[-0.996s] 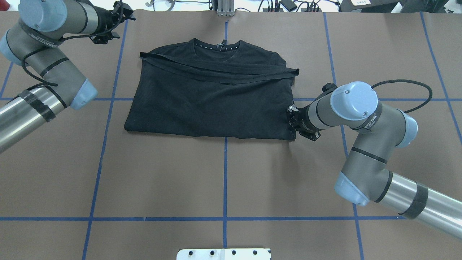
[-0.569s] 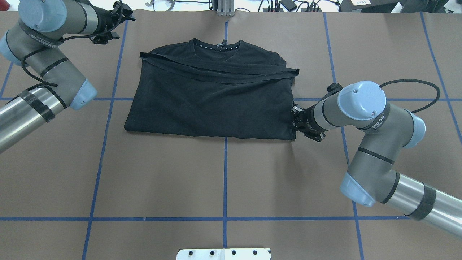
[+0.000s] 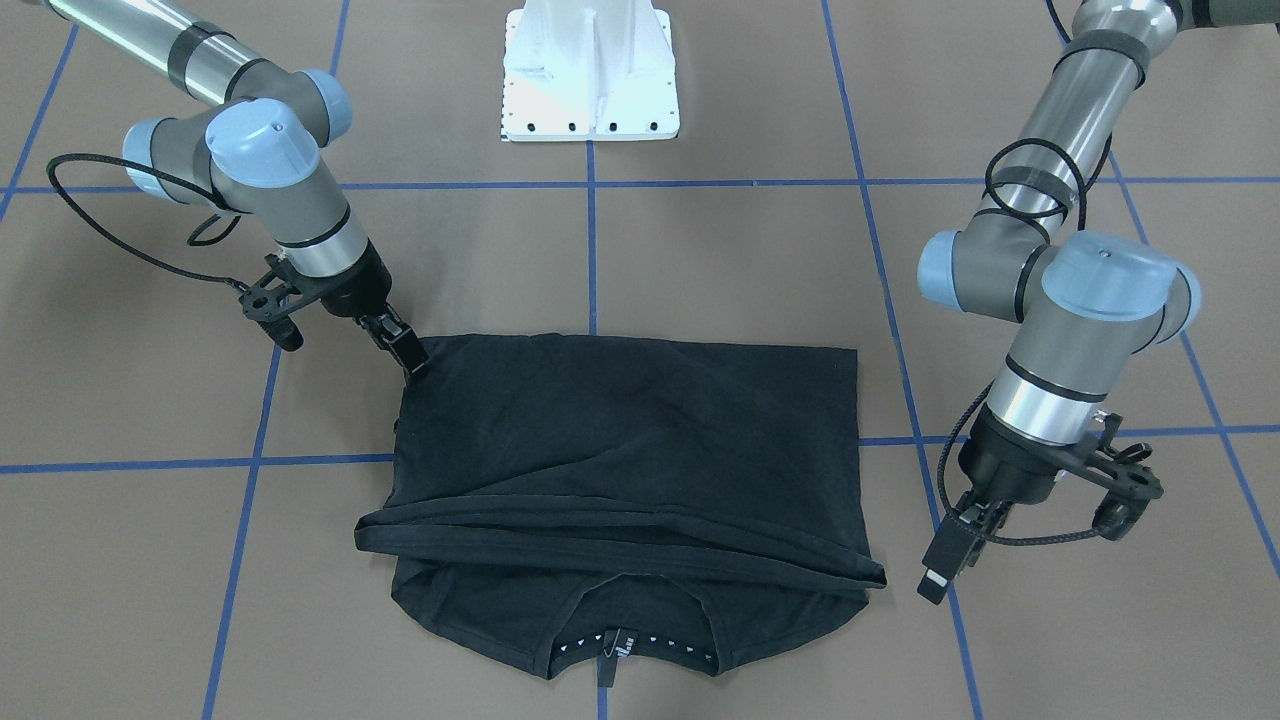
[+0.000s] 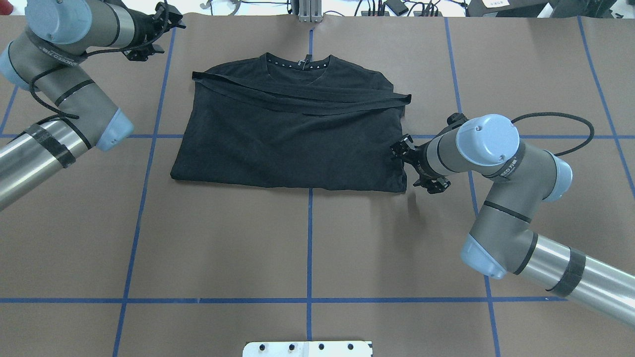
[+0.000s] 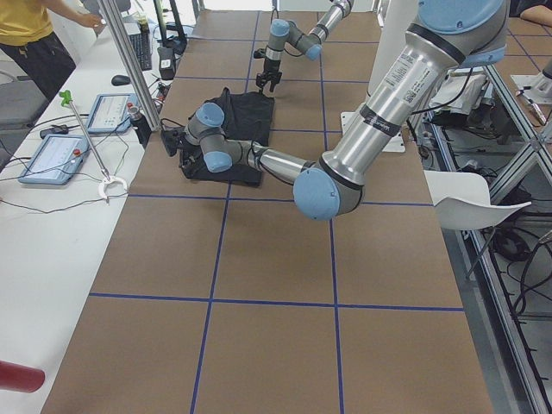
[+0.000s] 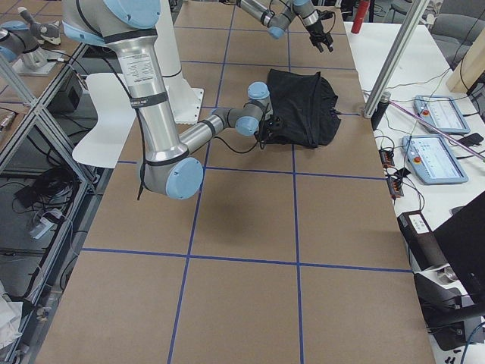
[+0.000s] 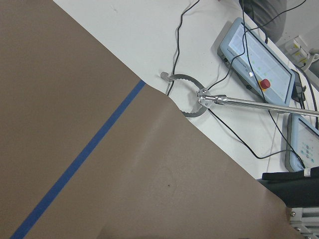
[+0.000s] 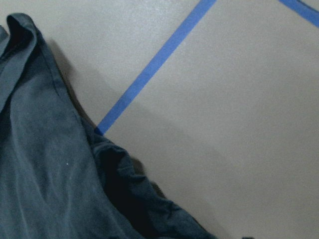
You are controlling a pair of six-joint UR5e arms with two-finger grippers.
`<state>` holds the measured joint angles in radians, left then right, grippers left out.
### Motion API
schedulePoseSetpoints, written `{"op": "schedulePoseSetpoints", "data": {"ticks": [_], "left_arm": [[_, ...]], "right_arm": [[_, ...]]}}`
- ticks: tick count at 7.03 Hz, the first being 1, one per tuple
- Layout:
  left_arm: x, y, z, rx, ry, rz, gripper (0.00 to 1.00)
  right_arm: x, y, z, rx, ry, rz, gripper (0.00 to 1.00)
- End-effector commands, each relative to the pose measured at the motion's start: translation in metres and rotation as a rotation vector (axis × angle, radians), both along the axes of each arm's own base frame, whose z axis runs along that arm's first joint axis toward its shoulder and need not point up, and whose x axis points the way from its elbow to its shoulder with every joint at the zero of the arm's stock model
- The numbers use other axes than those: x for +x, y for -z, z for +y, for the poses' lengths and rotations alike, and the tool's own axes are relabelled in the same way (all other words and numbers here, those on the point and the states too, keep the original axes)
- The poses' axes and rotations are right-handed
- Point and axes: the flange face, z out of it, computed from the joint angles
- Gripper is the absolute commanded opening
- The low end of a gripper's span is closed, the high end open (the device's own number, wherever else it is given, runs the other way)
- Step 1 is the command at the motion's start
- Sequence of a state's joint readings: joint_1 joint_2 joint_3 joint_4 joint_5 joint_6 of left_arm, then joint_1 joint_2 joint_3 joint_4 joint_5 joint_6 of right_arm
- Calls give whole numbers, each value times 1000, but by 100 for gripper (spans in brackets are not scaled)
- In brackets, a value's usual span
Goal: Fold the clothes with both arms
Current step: 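Lower the right gripper and grasp the folded shirt's side edge nearest it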
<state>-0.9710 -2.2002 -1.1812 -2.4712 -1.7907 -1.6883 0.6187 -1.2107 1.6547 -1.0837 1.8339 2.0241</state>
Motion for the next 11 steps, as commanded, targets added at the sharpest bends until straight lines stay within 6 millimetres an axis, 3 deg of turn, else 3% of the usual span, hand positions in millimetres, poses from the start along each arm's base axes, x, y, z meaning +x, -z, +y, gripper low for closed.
{"op": "schedulePoseSetpoints", "data": {"ticks": [1,2,3,4,8,10,11], "left_arm": [[0,0,0,-1,1,0,87],[0,1,0,1,1,1,87],[0,1,0,1,1,1,87],[0,1,0,1,1,1,87],[0,0,0,-2,1,1,87],[0,1,0,0,1,2,87],[0,2,0,1,1,3,87]], "right_arm": [[-16,1,6,-3,15,-5,88],[-21,-1,12,-5,27,-2,83],[-24,-2,14,-7,31,0,58],[-24,-1,14,-15,27,-4,1],[-13,2,8,-15,29,-16,0],[4,14,14,-26,57,-55,0],[20,11,26,-24,63,-62,0]]}}
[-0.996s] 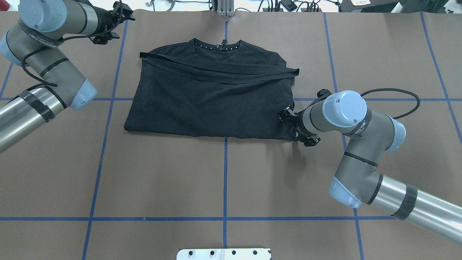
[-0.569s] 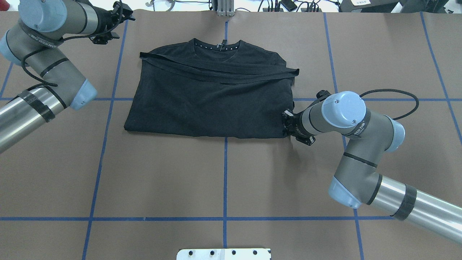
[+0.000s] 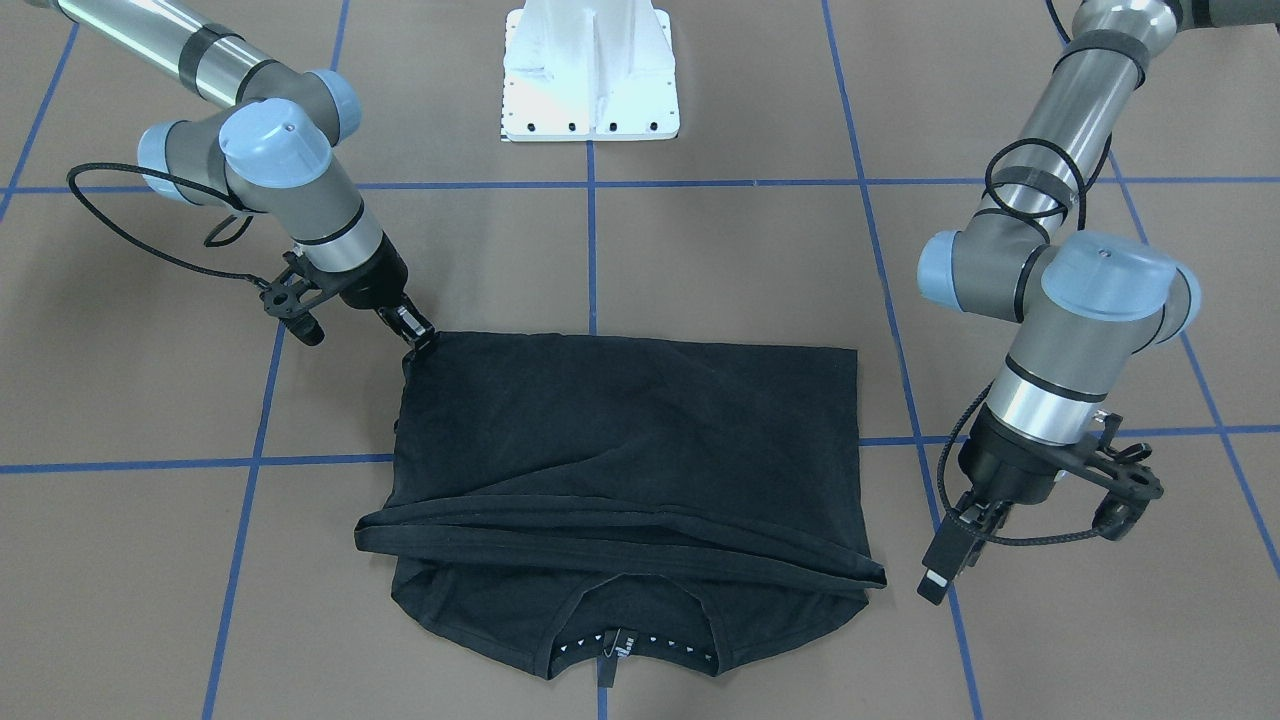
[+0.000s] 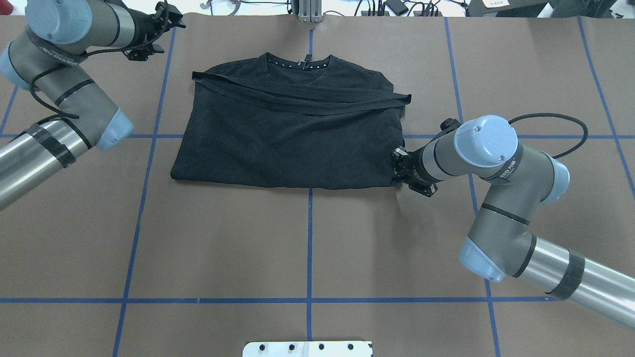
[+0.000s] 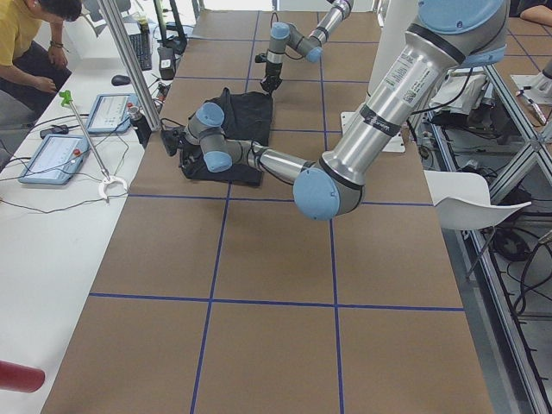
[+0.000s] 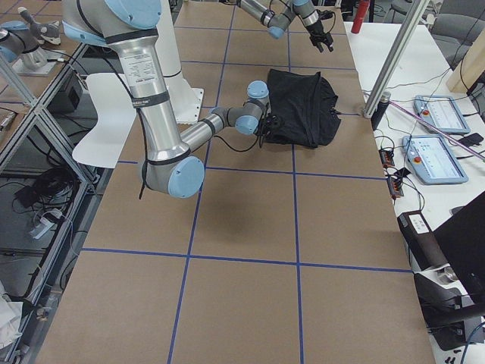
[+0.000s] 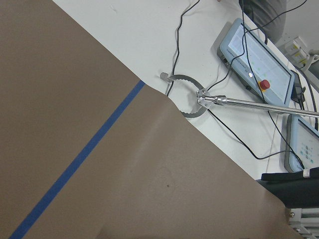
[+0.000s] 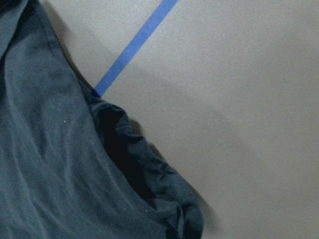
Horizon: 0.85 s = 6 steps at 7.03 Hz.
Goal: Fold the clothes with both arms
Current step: 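Drag the shirt edge with the right gripper toward the robot, rotating the shirt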
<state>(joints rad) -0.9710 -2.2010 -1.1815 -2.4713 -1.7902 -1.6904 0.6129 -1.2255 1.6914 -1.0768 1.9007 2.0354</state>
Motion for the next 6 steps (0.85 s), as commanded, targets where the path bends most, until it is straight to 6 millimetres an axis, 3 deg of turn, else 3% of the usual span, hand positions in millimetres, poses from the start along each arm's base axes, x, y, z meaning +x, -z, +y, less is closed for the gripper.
{"op": "schedulePoseSetpoints", "data": {"ticks": [1,2,4,5,6], "left_arm": [[0,1,0,1,-1,1,87],[0,2,0,2,-3,3,87],[-1,12,2,16,-6,16,87],[0,28,9,30,-15,34,87],[4,33,13,17,-28,52,87]], "right_arm": [[42,4,34,-3,38,-43,0],[58,7,58,-14,78,-69,0],[45,21,107,-109,268,-140,0],[22,32,147,-156,391,-168,0],[-2,44,197,-166,483,-179,7]]}}
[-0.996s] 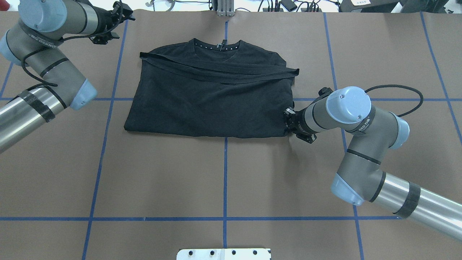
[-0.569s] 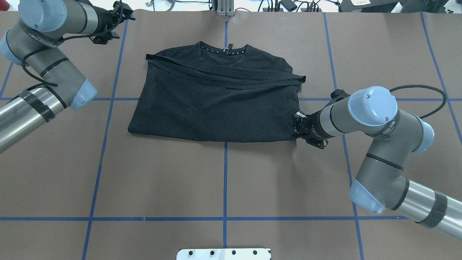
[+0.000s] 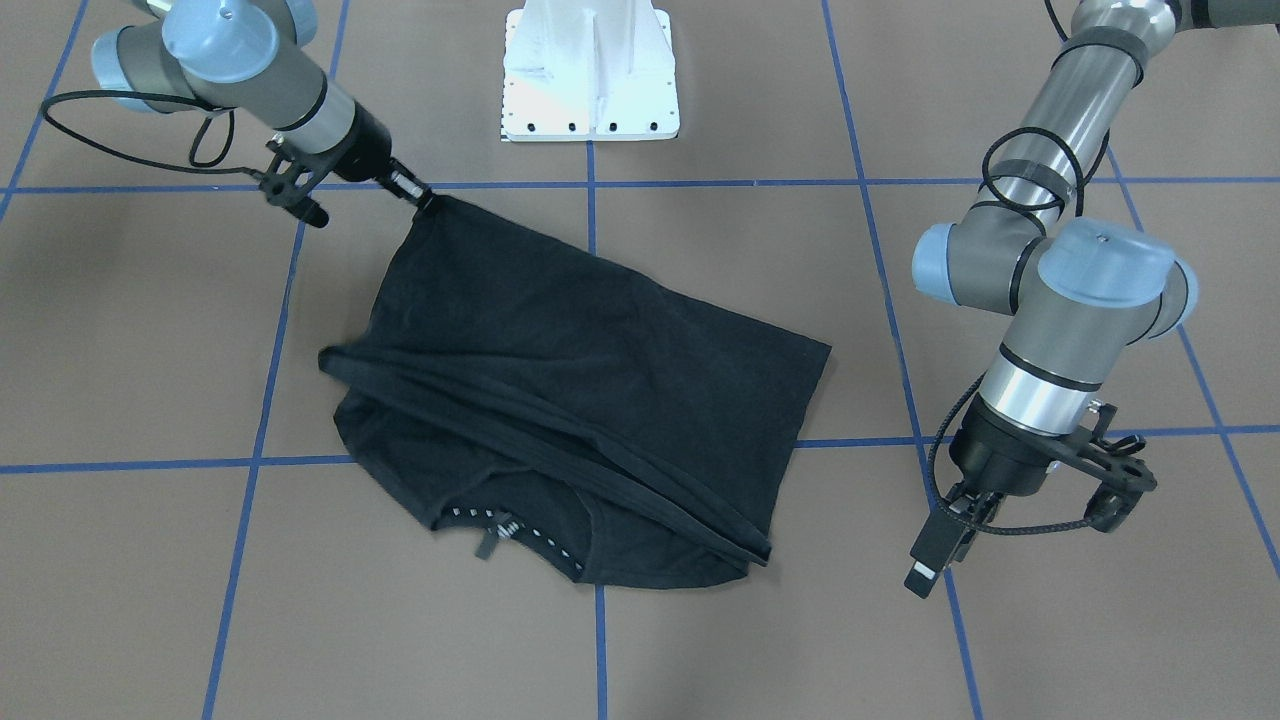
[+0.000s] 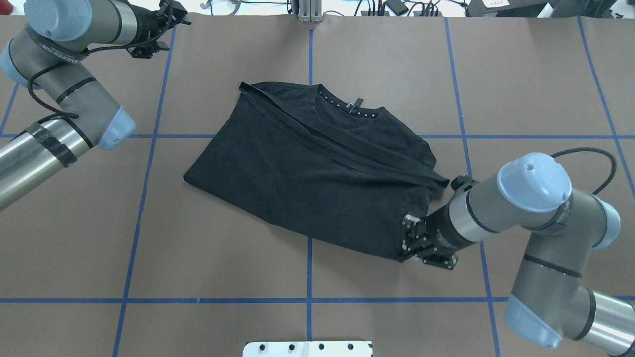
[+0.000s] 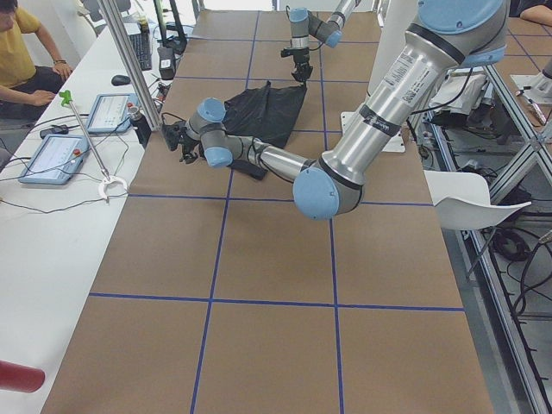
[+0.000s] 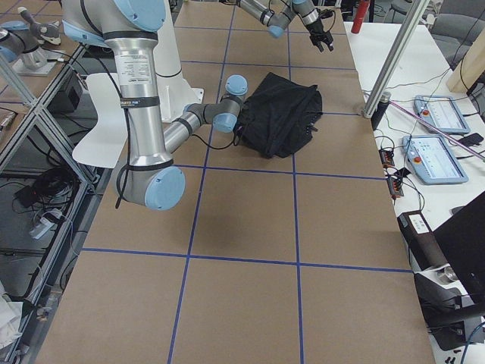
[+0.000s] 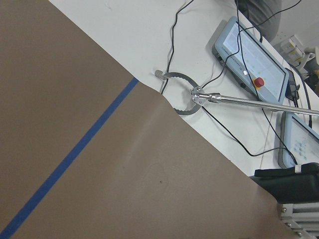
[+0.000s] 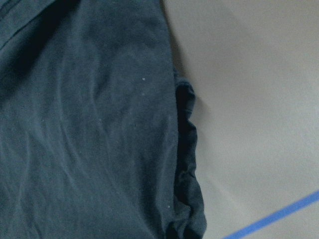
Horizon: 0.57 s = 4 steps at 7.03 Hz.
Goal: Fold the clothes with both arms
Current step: 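Drag the shirt edge with the right gripper toward the robot, rotating the shirt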
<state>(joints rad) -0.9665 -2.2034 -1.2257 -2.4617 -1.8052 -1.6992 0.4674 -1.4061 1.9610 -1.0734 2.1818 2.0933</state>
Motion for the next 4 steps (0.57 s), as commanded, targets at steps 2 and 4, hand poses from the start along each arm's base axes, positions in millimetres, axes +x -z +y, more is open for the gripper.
{"op": "schedulePoseSetpoints", "data": {"ticks": [2,4], "left_arm": [[5,32,20,-36,-81,91,88],[-3,45,57,-36,-129,157,92]], "right_arm": [[-49,20,112,-15,228,-32,100],[-36,25,87,-2,162,-41,100]]}}
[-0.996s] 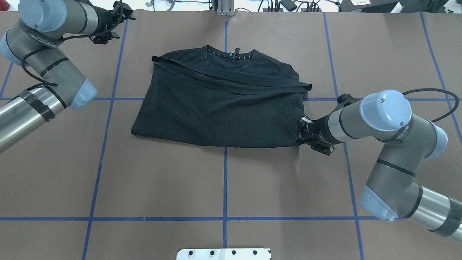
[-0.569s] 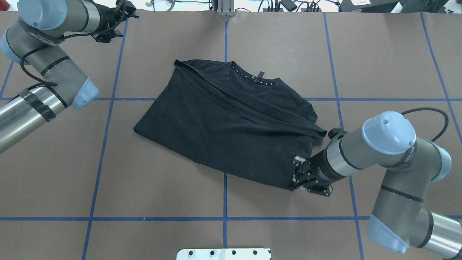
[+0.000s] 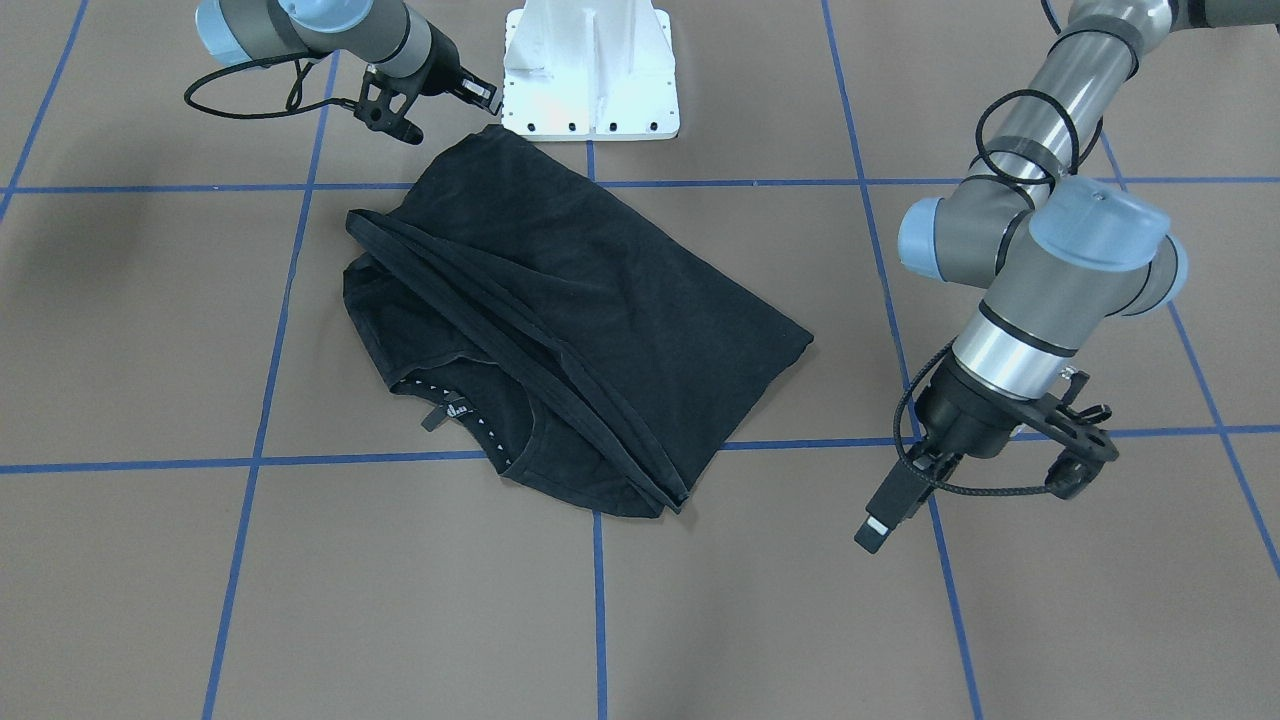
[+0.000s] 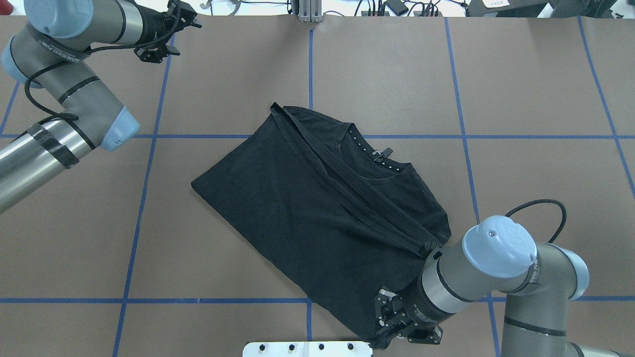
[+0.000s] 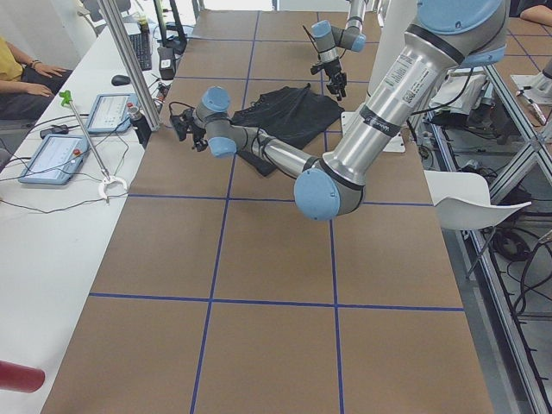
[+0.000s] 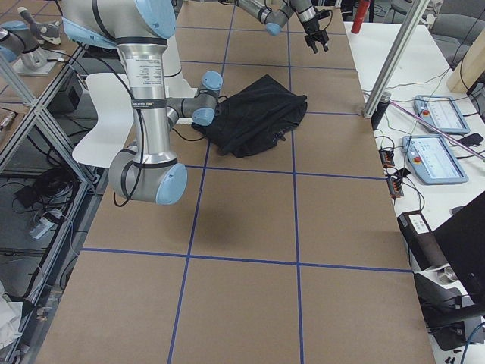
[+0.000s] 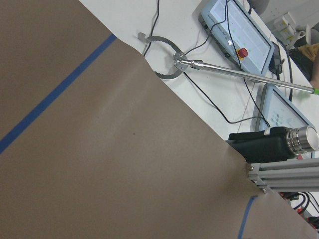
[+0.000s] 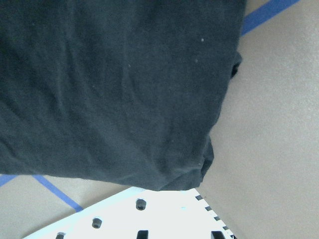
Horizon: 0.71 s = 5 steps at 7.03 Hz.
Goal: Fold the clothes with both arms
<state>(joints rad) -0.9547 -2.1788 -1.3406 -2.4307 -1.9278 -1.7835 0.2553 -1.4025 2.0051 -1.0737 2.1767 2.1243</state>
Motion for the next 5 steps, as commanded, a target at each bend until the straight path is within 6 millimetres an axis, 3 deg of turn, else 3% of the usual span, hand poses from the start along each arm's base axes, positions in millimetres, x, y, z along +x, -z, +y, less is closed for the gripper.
{"op": "schedulePoseSetpoints", "data": {"ticks": [1,2,3,4,5], "left_arm": [[-10,-2,64,17,-61,52,99],[-16,-2,103,39,-94,70,99],[-5,0,134,51,-132,80,99],[0,-9,160,48,-149,75,99],[16,-14,179,45,-156,63,99]], "right_arm": [[17,3,-35,5,-81,-6,100],[29,4,-66,14,-141,-8,100],[52,1,-106,15,-230,-1,100],[75,-3,-142,18,-319,8,100],[84,3,-165,83,-385,2,100]]}}
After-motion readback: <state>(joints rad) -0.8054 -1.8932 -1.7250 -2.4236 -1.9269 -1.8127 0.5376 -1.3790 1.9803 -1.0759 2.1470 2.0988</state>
